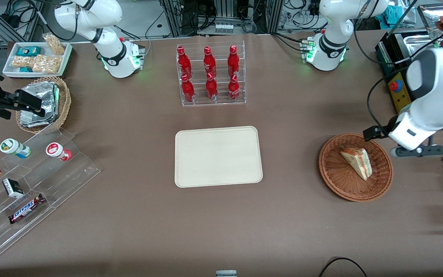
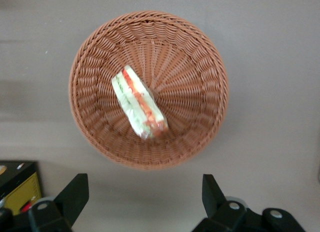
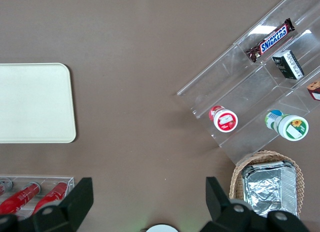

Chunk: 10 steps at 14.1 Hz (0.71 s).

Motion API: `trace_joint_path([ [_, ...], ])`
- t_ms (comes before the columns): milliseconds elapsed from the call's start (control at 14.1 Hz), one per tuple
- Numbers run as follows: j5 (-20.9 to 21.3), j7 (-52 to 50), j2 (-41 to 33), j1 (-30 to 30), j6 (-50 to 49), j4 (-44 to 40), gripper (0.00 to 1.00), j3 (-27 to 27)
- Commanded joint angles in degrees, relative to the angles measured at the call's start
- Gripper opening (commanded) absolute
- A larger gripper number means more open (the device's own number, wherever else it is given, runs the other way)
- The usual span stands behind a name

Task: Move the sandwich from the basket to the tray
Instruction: 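Lower the open left gripper over the wrapped sandwich in the basket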

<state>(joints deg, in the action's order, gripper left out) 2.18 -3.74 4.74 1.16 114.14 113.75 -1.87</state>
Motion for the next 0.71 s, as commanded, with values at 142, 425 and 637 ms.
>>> trace_joint_path([
  [142,-0.2,-3.9,-0.6,0.8,17.8,12.5,1.00,1.3],
  [425,-1.6,-20.5,4.2,0.7,21.8,12.7,1.00,2.8],
  [637,-6.2,-29.6,8.1,0.5,25.9,12.2,1.00,2.8],
])
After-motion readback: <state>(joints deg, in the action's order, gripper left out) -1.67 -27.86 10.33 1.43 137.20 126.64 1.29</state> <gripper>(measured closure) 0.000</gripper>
